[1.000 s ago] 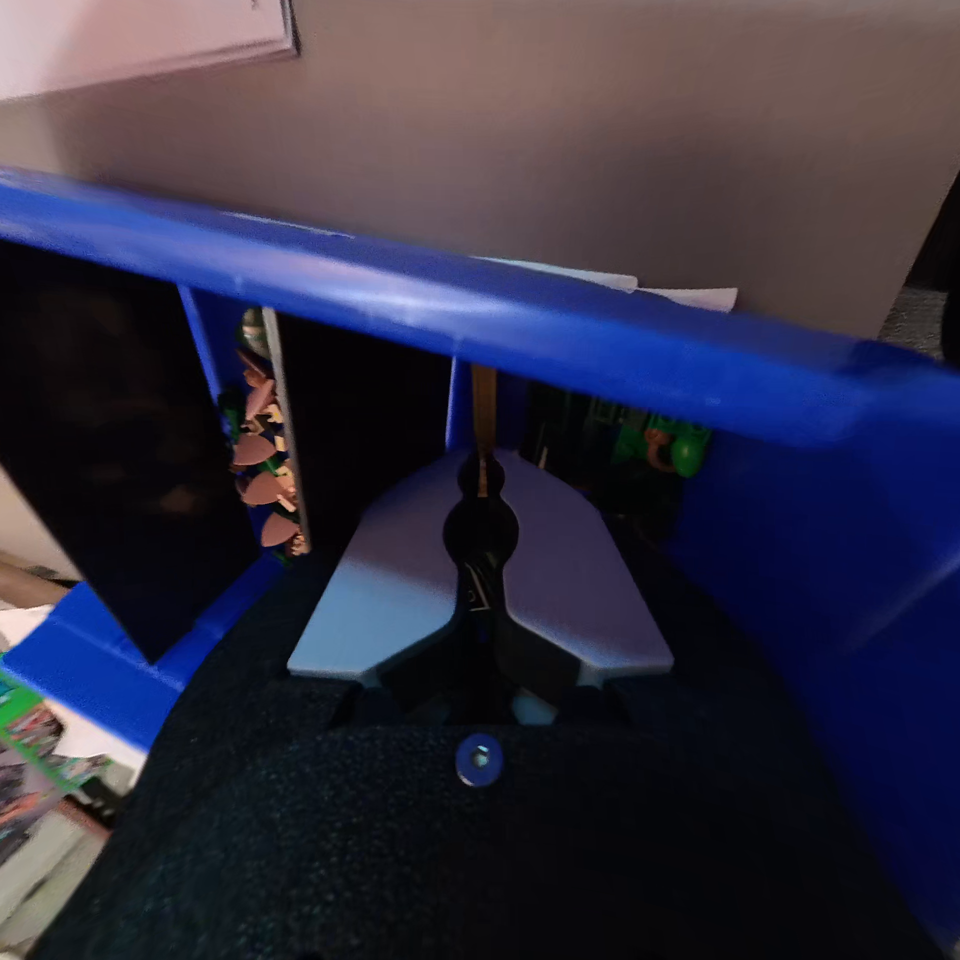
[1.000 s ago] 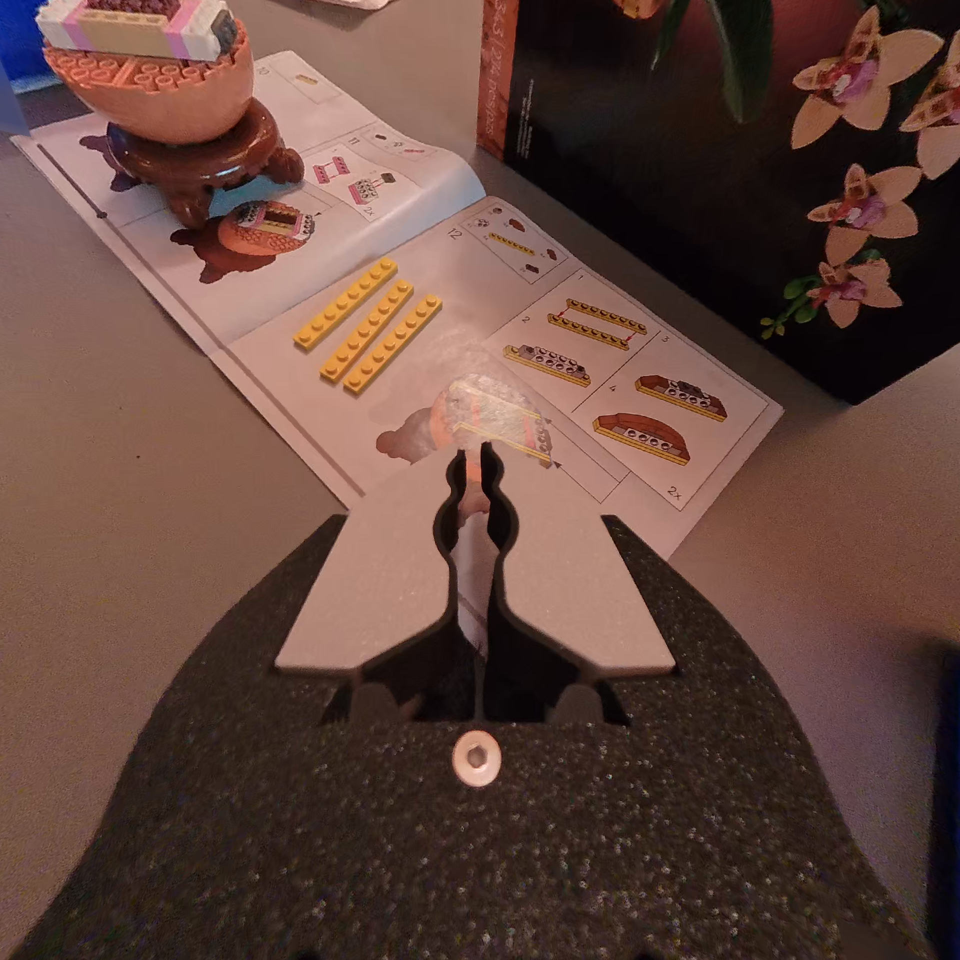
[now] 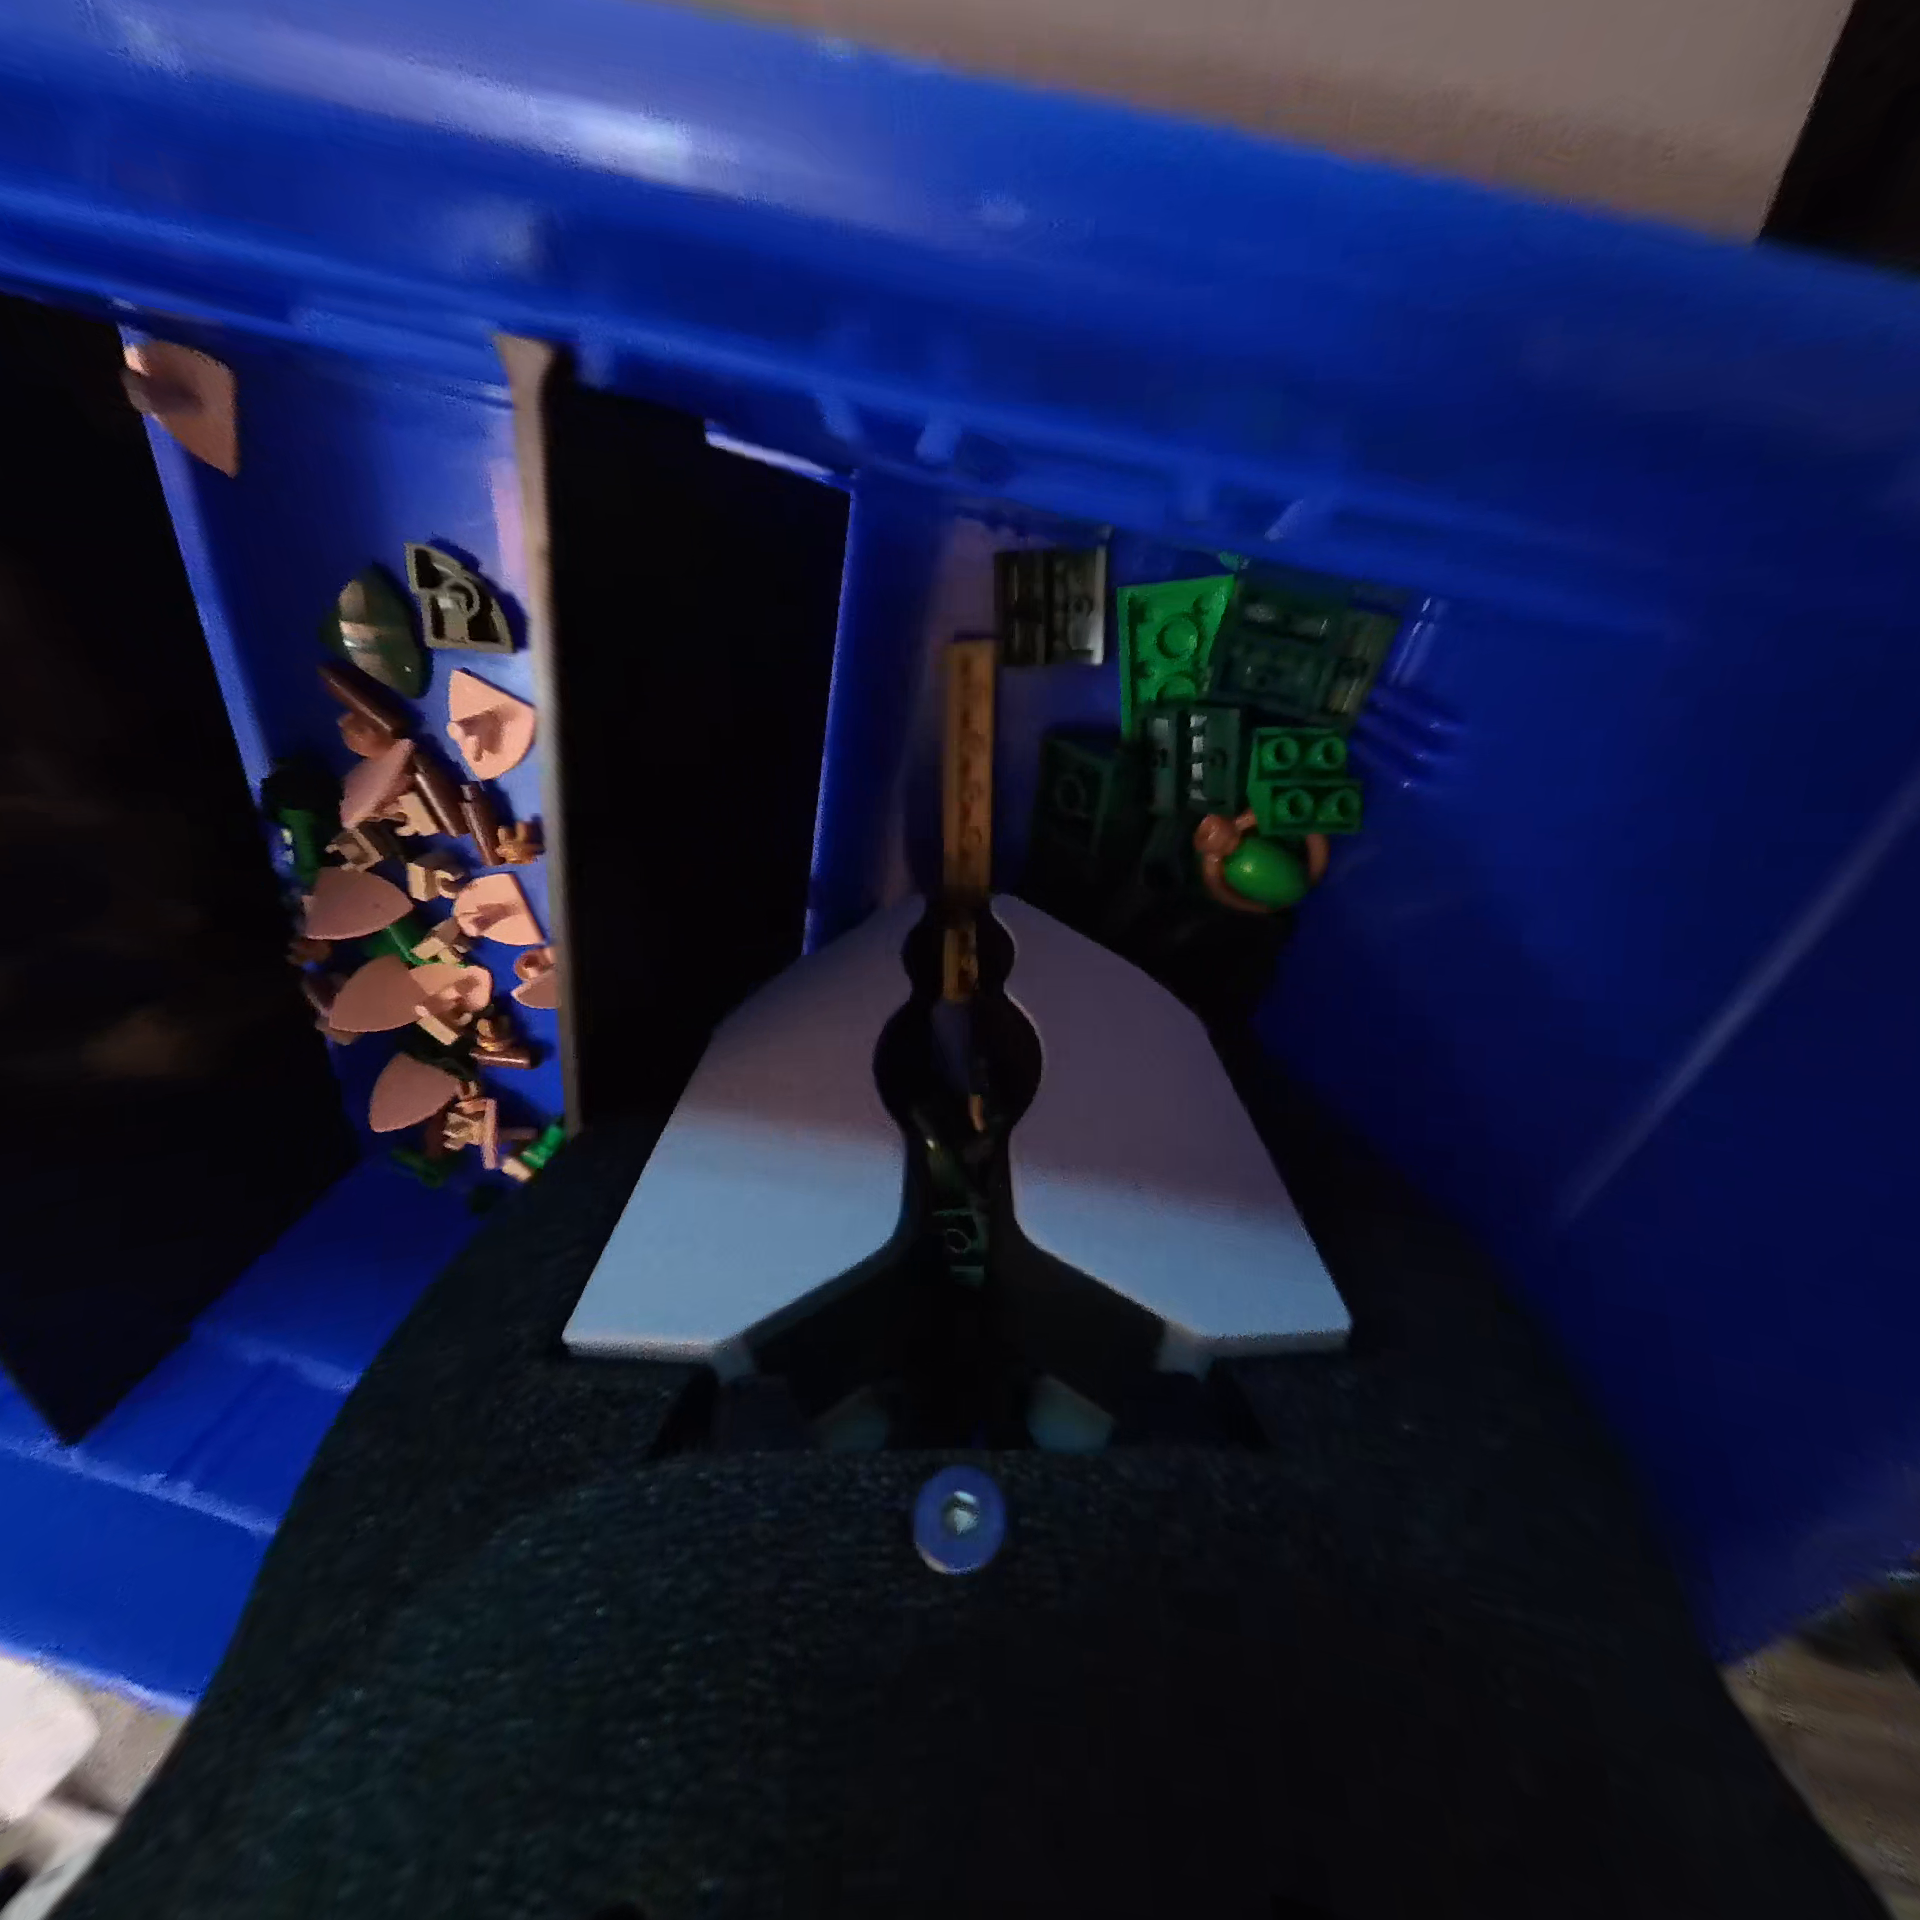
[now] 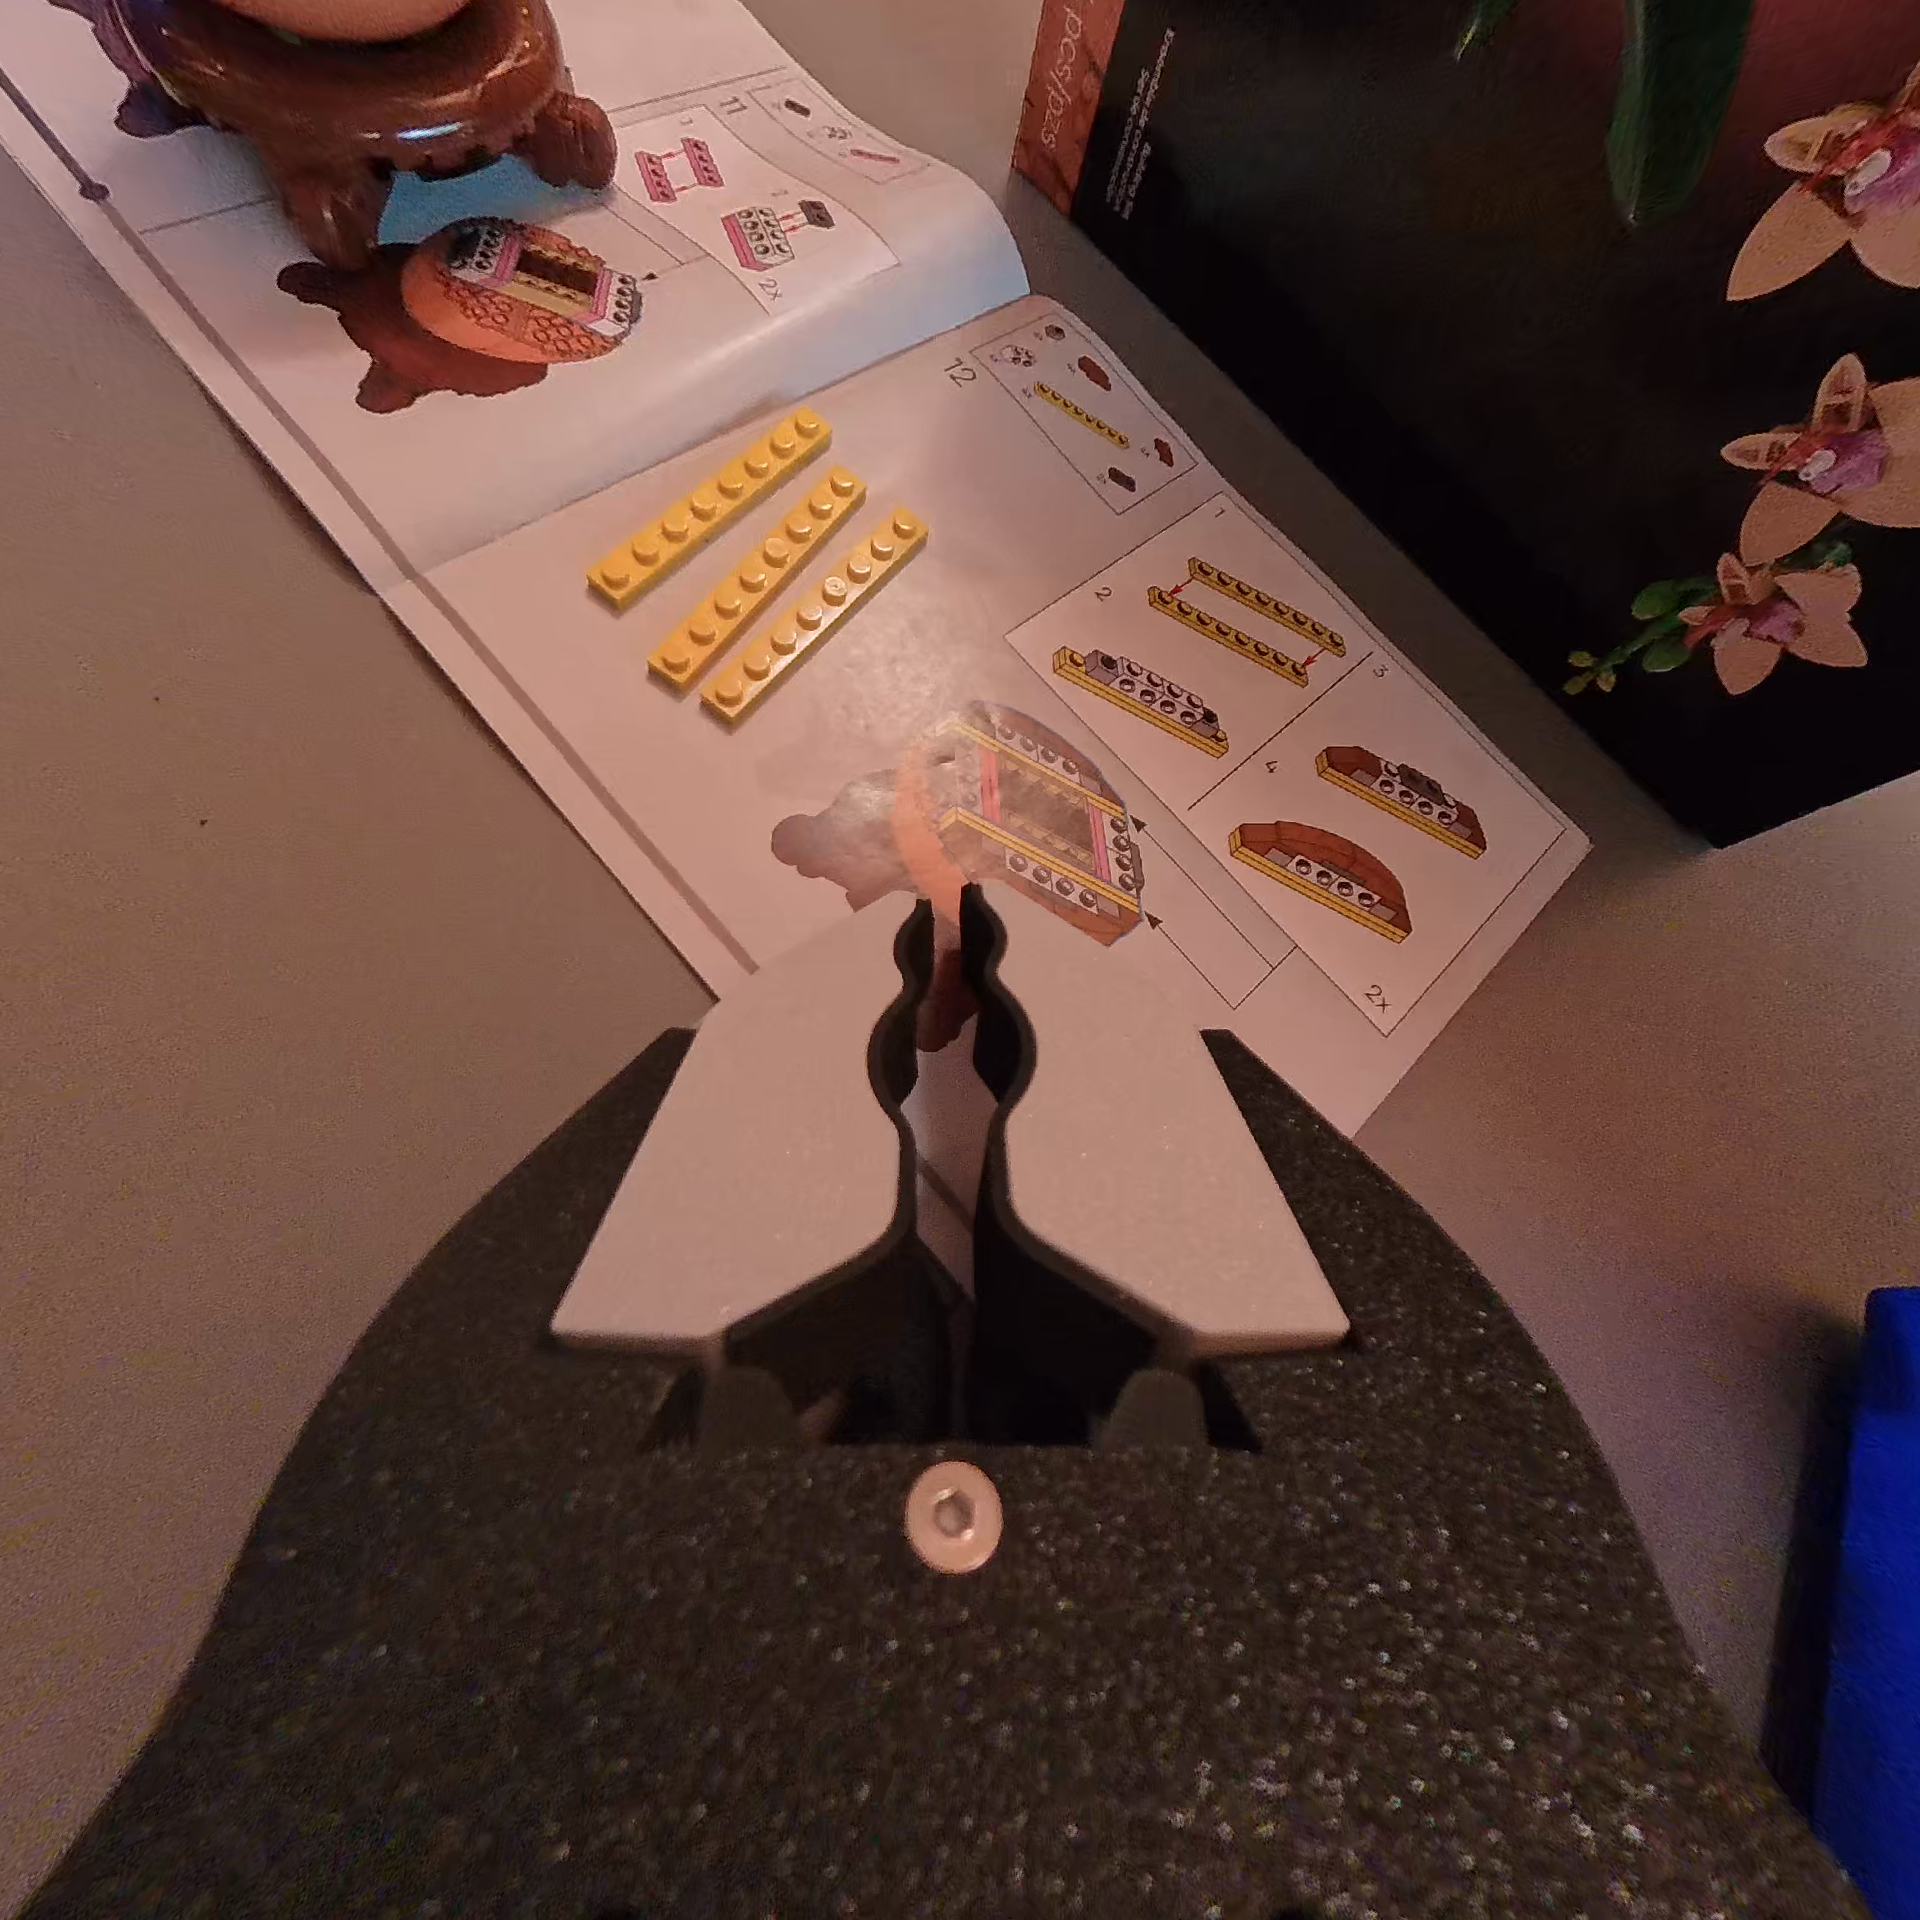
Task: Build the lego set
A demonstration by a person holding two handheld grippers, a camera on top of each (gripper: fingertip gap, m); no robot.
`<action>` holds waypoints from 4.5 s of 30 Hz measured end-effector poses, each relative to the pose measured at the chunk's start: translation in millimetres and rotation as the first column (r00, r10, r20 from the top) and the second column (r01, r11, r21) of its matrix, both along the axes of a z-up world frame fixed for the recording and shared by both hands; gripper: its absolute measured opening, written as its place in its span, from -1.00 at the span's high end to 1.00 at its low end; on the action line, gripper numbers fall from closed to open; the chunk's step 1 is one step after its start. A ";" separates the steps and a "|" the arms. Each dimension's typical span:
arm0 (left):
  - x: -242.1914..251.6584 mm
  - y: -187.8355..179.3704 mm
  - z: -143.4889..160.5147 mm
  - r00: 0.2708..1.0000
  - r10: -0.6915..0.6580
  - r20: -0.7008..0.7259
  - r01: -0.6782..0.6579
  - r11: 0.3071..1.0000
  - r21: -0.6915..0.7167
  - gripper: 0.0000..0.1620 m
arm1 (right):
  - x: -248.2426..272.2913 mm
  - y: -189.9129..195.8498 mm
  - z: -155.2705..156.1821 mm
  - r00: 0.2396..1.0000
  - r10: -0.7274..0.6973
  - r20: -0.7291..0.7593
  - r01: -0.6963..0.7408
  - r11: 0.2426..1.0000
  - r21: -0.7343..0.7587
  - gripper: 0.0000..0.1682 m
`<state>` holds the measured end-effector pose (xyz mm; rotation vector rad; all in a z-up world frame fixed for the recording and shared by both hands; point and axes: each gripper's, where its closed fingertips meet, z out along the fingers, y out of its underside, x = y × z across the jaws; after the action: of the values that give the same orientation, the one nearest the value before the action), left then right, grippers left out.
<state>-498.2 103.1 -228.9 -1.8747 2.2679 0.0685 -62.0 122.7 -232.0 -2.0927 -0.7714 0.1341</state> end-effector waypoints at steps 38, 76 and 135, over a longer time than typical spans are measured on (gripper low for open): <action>246.6 37.4 141.1 0.765 -0.258 0.590 -0.292 0.677 0.676 0.95 | -70.0 -19.5 136.4 0.775 0.299 -0.557 -0.189 0.951 0.246 0.67; 269.6 7.5 74.9 0.337 0.437 0.834 -0.465 0.847 -0.257 0.51 | -33.7 21.3 4.1 0.981 -0.194 0.022 0.195 0.979 -0.055 0.88; 288.3 9.4 1.5 0.564 0.434 0.702 -0.468 0.869 -0.161 0.59 | -82.6 16.4 5.5 0.916 0.023 -0.400 -0.163 0.933 -0.319 0.64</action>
<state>-210.0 112.5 -227.3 -1.9345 1.2094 -0.4696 -144.6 139.2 -226.5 -2.2511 -0.6341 0.7714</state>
